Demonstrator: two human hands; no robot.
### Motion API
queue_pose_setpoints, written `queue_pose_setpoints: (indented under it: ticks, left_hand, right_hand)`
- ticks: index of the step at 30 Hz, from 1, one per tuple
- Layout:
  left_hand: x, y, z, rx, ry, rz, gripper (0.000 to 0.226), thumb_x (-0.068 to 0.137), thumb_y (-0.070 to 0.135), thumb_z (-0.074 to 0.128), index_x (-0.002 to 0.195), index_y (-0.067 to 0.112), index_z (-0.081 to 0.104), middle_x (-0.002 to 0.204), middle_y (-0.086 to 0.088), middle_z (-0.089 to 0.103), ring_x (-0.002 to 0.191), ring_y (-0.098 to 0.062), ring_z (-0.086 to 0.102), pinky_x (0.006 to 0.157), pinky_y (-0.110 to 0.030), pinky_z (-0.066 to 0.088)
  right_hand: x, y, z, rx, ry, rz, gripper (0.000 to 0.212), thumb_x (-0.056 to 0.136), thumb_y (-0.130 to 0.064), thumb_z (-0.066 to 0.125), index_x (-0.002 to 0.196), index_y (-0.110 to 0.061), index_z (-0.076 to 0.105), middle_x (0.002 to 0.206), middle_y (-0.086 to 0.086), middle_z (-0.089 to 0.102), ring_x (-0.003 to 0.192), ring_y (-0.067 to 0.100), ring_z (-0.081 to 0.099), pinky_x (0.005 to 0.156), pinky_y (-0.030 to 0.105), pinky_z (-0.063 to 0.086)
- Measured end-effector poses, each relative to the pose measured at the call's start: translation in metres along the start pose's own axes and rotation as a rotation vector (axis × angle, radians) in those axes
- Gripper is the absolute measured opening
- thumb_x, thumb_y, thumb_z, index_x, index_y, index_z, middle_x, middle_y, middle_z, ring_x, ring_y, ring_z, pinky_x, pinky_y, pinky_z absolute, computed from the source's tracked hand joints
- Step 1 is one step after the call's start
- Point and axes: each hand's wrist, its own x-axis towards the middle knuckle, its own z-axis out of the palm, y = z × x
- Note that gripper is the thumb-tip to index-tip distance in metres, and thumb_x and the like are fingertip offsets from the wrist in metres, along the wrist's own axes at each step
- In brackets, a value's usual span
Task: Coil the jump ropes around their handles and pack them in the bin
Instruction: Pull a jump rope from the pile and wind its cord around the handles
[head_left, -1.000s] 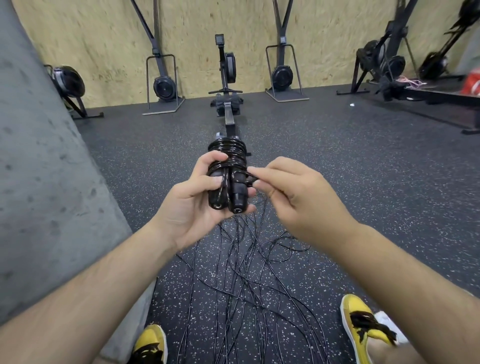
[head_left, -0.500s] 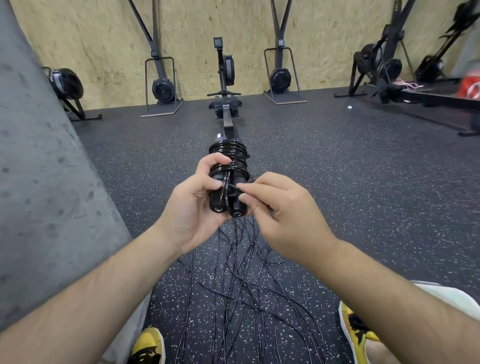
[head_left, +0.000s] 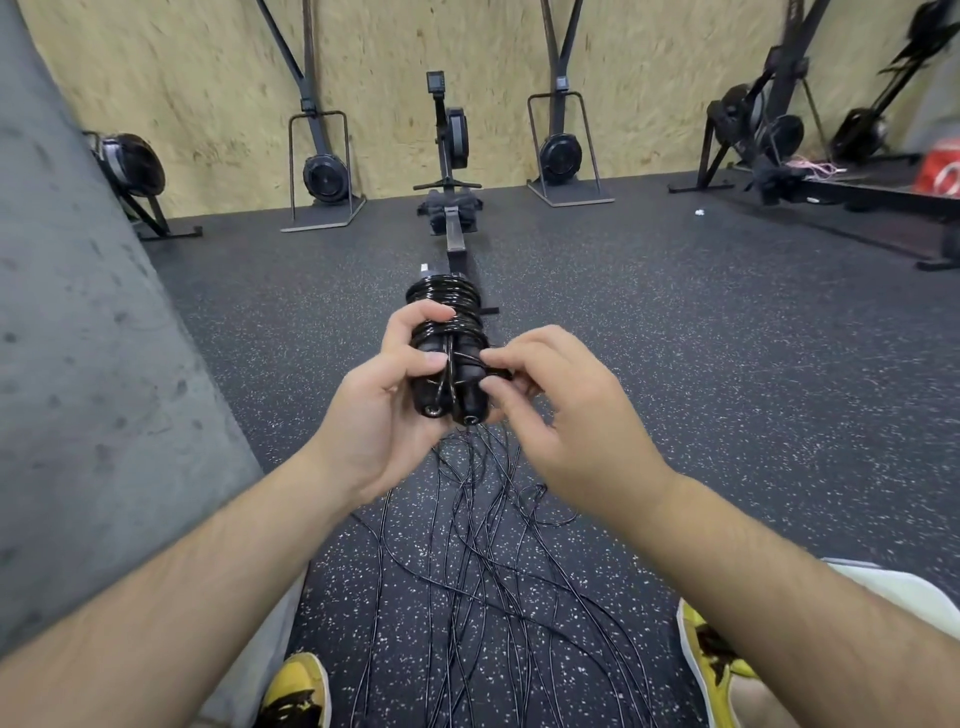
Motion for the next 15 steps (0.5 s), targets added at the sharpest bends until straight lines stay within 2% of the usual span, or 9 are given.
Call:
queue_pose_setpoints:
  ticks: [2,5,9,12,14,15]
  left_hand:
    - [-0.001,-0.005,0.003,0.026,0.010,-0.005,0.039,0.081,0.005,0.047,0.115,0.021,0.056,0.113,-0.018,0.060,0.093,-0.029,0.065,0.072,-0.044,0.057]
    - [-0.001,-0.015,0.006,0.060,0.004,-0.010,0.039,0.082,0.005,0.049,0.118,0.022,0.053,0.112,-0.017,0.066,0.094,-0.029,0.069,0.080,-0.040,0.059]
    - [-0.001,-0.014,0.002,0.014,0.030,-0.004,0.040,0.083,0.005,0.052,0.120,0.021,0.053,0.117,-0.019,0.067,0.097,-0.035,0.070,0.086,-0.045,0.059]
    - [0.001,-0.008,-0.004,0.021,0.057,0.008,0.038,0.084,0.007,0.053,0.119,0.022,0.055,0.118,-0.020,0.062,0.095,-0.034,0.069,0.078,-0.047,0.058]
    - [0.000,-0.008,-0.005,0.059,0.058,0.002,0.037,0.085,0.008,0.054,0.118,0.023,0.056,0.118,-0.020,0.059,0.092,-0.033,0.067,0.074,-0.048,0.056]
    - [-0.001,-0.010,-0.006,0.065,0.055,-0.006,0.037,0.085,0.008,0.054,0.118,0.023,0.057,0.119,-0.020,0.059,0.093,-0.033,0.066,0.073,-0.048,0.056]
  right_hand:
    - [0.001,0.000,0.004,-0.001,0.071,0.029,0.012,0.092,-0.008,0.067,0.103,-0.003,0.071,0.092,0.001,0.058,0.083,0.011,0.056,0.077,0.030,0.051]
    - [0.001,-0.005,0.012,-0.031,0.095,0.050,0.007,0.090,-0.011,0.069,0.096,-0.011,0.073,0.084,-0.007,0.050,0.075,0.005,0.048,0.070,0.025,0.044]
    - [0.003,-0.005,0.014,0.044,0.030,0.076,0.011,0.091,-0.013,0.069,0.102,-0.012,0.071,0.091,-0.001,0.055,0.077,0.008,0.053,0.073,0.024,0.048]
    - [0.003,0.003,0.010,0.100,-0.032,0.093,0.014,0.092,-0.010,0.068,0.106,-0.007,0.068,0.099,0.001,0.056,0.079,0.007,0.059,0.076,0.017,0.049]
    - [0.003,0.007,0.010,0.080,-0.012,0.089,0.008,0.091,-0.008,0.069,0.099,-0.006,0.071,0.092,0.000,0.056,0.076,0.005,0.057,0.073,0.014,0.046]
    - [0.003,0.008,0.011,0.071,0.006,0.095,0.006,0.090,-0.008,0.070,0.095,-0.007,0.072,0.088,0.000,0.057,0.074,0.007,0.057,0.071,0.018,0.047]
